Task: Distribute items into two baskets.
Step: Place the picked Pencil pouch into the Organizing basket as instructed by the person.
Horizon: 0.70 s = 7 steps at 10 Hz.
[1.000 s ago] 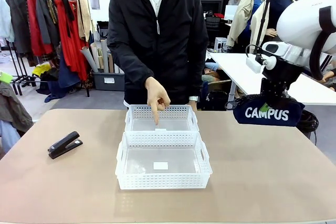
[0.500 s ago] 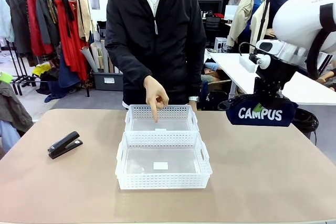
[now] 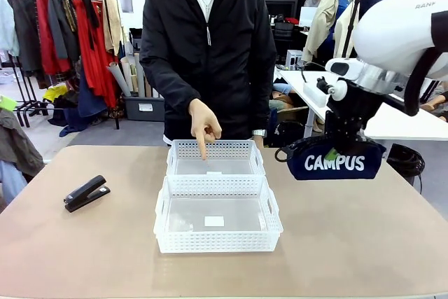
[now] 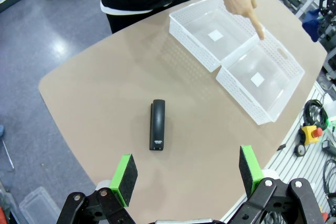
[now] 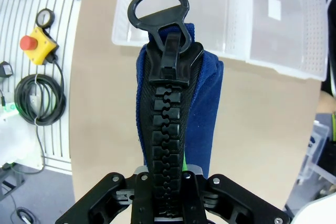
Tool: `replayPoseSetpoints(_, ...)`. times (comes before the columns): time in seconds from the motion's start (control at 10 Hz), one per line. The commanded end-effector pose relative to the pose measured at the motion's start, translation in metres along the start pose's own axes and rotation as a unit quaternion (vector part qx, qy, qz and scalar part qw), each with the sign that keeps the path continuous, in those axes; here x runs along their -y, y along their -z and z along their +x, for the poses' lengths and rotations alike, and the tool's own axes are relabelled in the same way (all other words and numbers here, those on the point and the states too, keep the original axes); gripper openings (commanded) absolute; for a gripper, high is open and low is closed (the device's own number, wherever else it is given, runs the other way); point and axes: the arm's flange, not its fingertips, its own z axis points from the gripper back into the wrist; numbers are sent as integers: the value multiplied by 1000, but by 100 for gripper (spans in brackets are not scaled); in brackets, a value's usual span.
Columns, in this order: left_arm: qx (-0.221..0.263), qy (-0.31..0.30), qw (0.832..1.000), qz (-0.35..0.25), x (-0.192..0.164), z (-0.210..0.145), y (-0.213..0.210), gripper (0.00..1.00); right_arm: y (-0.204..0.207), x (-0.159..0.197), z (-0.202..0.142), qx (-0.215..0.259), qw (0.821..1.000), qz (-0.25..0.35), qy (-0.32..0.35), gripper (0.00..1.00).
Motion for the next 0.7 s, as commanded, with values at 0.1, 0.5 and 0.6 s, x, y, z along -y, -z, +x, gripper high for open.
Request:
replayPoseSetpoints(0.1,2,1,1000,1,0,0,-1,100,7,-3,22,11,1000,1,17,0)
replayPoseSetpoints(0.5,2,1,1000,1,0,0,-1,100,19,5,63,22,999,16,41,0)
replayPoseSetpoints(0.6,2,1,1000,1,0,0,-1,100,22,5,75,20,999,15,40,0)
